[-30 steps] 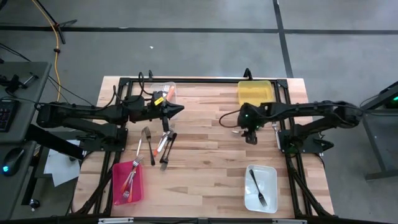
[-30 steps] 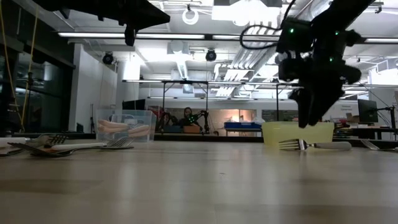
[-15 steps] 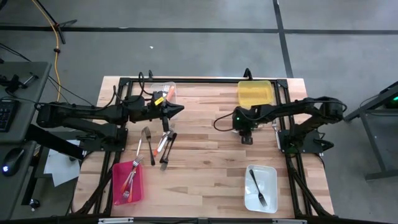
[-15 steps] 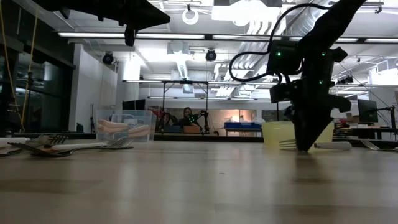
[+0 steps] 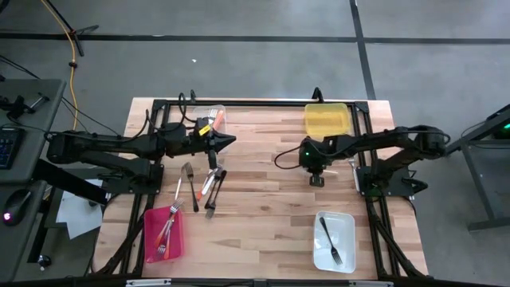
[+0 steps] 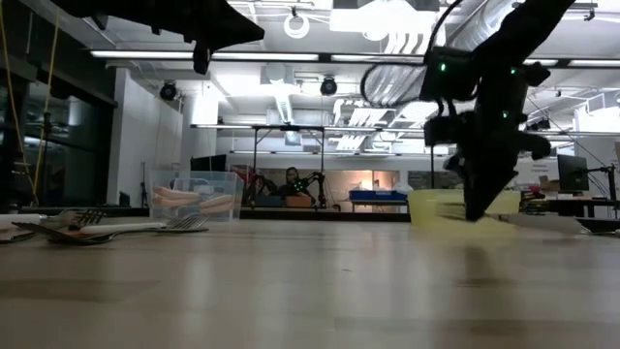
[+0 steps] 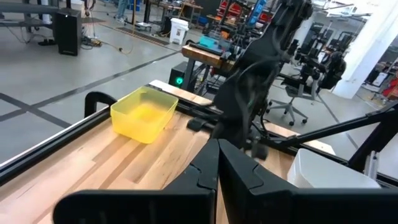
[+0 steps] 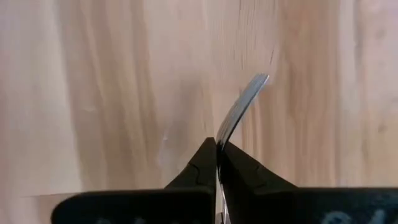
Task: Sort silverware by color (type)
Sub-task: Put the white fork into the yellow bin
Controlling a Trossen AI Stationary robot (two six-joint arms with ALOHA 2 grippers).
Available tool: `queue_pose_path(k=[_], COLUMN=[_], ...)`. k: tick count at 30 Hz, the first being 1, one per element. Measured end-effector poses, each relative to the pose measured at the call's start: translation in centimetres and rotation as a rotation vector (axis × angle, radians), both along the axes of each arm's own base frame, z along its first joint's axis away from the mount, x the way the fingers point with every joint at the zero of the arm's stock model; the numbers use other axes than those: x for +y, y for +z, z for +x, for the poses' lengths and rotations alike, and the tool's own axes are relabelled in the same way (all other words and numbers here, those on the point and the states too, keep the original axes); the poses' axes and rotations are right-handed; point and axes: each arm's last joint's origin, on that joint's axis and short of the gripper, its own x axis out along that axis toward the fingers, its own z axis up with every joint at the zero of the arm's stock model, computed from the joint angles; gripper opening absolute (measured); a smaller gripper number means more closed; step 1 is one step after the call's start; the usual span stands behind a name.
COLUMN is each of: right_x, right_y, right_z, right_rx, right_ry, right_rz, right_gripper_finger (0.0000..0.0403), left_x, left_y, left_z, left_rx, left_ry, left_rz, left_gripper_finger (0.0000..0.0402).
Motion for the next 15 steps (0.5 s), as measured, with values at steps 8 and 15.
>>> queue_pose_path(k=[8, 15], right_x=[0.9, 1.3], right_y=[3.5, 7.0], right_z=[2.1, 5.3], right_rx=[-0.392, -0.887], right_ry=[-0.113, -0.143], right_rz=[0.056, 0.113], right_gripper_finger=[0.0000, 0.0000], left_x=[0.1, 0.1], left_y=[-0.3, -0.2], left_z=[-0.1, 0.0], left_rx=[0.028, 0.024], left_ry=[0.034, 0.034], left_rz=[0.001, 0.001], left_gripper_finger=[0.0000, 0.0000])
